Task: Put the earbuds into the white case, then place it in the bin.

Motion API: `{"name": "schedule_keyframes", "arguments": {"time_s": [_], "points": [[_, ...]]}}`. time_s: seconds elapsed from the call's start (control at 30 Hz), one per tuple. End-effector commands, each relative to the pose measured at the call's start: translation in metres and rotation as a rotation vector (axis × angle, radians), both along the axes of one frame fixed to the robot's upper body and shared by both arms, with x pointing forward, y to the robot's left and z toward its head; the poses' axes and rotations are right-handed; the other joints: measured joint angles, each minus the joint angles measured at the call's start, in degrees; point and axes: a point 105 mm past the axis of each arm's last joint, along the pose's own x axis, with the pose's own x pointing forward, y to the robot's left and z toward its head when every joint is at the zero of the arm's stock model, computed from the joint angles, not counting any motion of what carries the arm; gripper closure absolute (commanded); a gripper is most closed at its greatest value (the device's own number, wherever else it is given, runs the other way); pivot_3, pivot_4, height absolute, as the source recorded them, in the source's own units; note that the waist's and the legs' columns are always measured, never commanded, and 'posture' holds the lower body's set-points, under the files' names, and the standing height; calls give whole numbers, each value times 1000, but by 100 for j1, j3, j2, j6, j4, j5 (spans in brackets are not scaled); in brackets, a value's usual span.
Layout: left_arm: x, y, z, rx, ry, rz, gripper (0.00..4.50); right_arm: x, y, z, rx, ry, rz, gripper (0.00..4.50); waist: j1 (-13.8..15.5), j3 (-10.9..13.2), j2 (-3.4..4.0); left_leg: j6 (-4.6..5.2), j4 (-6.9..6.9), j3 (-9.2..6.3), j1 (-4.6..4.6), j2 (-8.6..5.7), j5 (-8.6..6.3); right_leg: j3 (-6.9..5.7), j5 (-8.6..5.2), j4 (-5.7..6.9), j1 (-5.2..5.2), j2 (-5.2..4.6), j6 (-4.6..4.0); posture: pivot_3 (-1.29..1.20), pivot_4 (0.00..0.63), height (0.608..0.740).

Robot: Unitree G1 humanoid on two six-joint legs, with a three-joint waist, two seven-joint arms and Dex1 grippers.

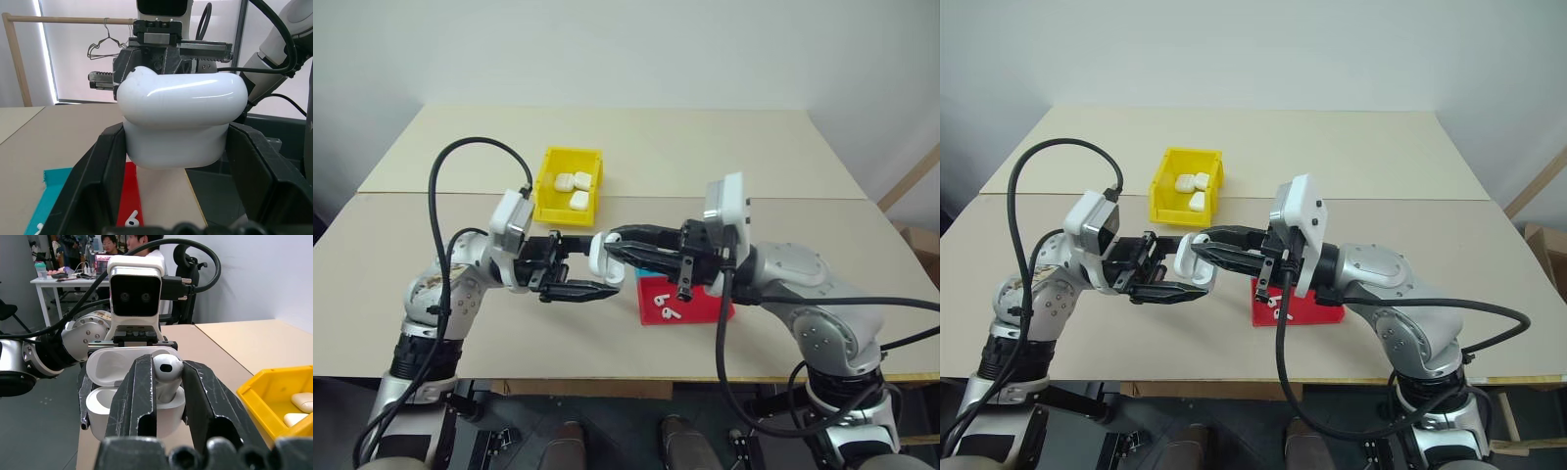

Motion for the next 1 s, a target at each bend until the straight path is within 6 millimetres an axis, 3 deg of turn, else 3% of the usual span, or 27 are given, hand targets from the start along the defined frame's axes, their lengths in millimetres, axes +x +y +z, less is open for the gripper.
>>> {"name": "schedule_keyframes", "arguments": {"time_s": [0.03, 0.2, 0.6, 0.77, 1.0], "points": [[1, 5, 18, -46, -61, 23, 1738, -5, 0, -3, -25, -3, 20, 3868, 0, 0, 0, 0, 0, 0, 0, 0, 0, 0, 0, 0, 0, 0, 0, 0, 150, 740], [3, 3, 19, -49, -64, 25, 1738, -3, -1, -2, -30, 6, 21, 3868, 0, 0, 0, 0, 0, 0, 0, 0, 0, 0, 0, 0, 0, 0, 0, 0, 150, 740], [3, 2, 19, -40, -71, 22, 1738, -4, -2, -4, -65, 15, 33, 47, 3, 0, 0, 0, 0, 0, 0, 0, 0, 0, 0, -1, 0, 0, 0, 0, 150, 740], [5, 4, 19, -34, -73, 25, 1738, -4, -12, -2, -81, 26, 37, 47, 6, 0, 0, 0, 0, 0, 0, 0, 0, 0, 0, -1, 2, 0, 0, 0, 150, 740], [6, 8, 20, -9, -86, 22, 1738, 12, -56, 10, -157, 56, 24, 47, 17, 1, -1, 0, 0, 1, 0, -2, 0, 0, 0, -6, 5, -2, 0, 0, 150, 740]]}}
